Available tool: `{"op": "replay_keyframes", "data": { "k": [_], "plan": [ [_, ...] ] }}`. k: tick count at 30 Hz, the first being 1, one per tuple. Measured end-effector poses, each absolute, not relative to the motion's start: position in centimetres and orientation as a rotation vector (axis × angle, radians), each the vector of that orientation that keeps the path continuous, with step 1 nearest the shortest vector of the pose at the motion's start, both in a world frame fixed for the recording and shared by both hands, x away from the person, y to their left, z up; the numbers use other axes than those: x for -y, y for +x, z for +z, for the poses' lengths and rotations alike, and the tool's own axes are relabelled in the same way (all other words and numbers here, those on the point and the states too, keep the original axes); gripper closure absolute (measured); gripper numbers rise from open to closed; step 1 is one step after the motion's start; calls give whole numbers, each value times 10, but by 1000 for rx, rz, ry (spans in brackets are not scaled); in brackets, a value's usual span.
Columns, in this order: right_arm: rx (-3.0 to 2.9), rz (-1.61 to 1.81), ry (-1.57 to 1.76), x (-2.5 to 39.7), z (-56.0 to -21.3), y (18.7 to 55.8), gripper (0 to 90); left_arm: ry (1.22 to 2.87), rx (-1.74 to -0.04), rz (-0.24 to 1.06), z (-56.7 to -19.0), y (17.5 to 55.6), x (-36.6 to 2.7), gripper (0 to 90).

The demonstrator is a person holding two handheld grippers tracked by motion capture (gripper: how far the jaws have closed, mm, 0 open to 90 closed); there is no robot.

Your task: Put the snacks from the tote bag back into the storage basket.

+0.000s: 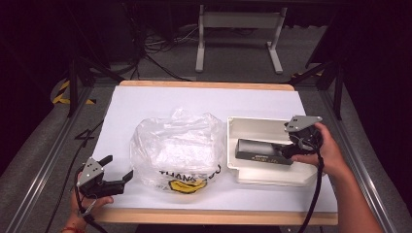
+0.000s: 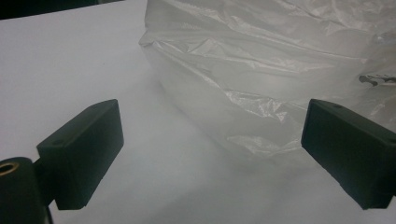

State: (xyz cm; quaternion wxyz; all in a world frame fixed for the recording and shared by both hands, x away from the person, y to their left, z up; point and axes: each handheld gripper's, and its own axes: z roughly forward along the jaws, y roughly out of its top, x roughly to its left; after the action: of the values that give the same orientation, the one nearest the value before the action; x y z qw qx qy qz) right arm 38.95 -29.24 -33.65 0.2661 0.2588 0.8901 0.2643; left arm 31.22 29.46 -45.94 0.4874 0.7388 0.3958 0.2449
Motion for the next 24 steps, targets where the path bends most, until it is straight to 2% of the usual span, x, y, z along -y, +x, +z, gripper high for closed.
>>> {"op": "replay_keyframes", "data": {
  "k": [24],
  "plan": [
    [-2285, 813, 748, 308, -324, 359, 138, 1794, -957, 603, -459, 312, -295, 64]
  ]
}}
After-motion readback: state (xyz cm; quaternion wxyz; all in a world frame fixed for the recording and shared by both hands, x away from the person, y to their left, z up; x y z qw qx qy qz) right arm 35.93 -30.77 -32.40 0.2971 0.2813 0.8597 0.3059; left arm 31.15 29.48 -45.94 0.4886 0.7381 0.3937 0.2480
